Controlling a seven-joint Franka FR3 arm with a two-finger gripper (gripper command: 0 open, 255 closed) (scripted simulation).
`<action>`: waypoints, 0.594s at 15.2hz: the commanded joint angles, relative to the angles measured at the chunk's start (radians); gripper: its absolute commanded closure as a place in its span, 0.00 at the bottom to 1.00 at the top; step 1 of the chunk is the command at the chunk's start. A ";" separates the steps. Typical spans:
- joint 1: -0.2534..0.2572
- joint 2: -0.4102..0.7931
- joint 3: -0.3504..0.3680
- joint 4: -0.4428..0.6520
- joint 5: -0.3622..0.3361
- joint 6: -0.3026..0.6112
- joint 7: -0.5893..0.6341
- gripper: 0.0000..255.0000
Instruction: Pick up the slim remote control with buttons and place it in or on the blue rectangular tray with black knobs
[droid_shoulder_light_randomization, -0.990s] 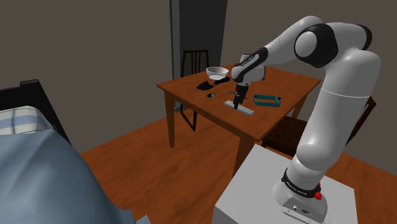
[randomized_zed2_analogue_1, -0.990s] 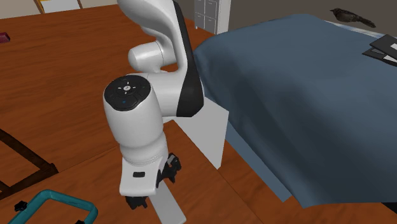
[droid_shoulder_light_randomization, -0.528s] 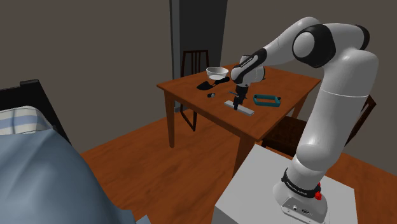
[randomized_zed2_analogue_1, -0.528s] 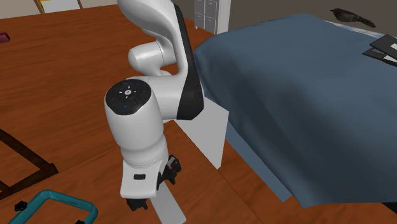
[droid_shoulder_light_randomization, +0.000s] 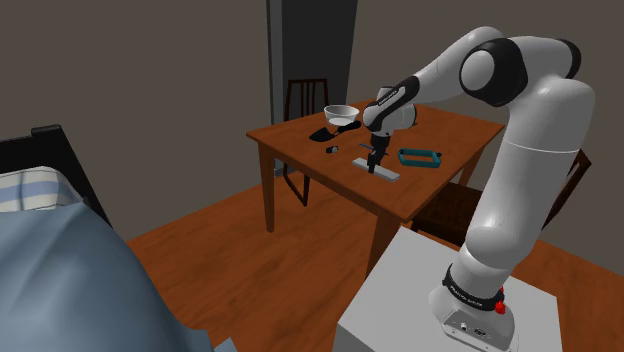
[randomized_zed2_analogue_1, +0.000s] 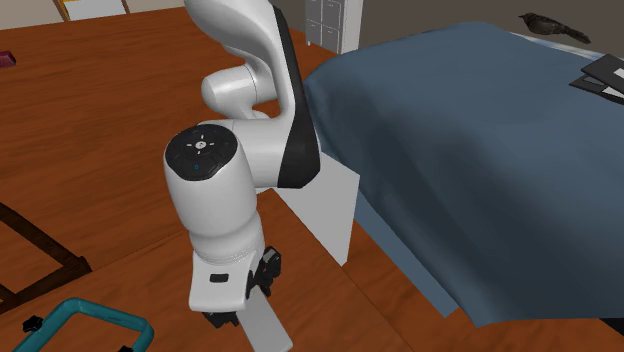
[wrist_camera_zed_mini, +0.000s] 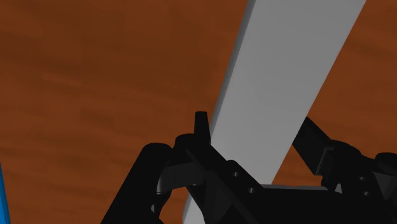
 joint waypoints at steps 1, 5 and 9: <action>0.000 0.000 0.000 0.000 0.000 0.000 0.000 1.00; 0.002 -0.018 -0.002 0.008 -0.012 -0.025 0.008 1.00; 0.005 -0.052 -0.004 0.029 -0.032 -0.076 0.022 1.00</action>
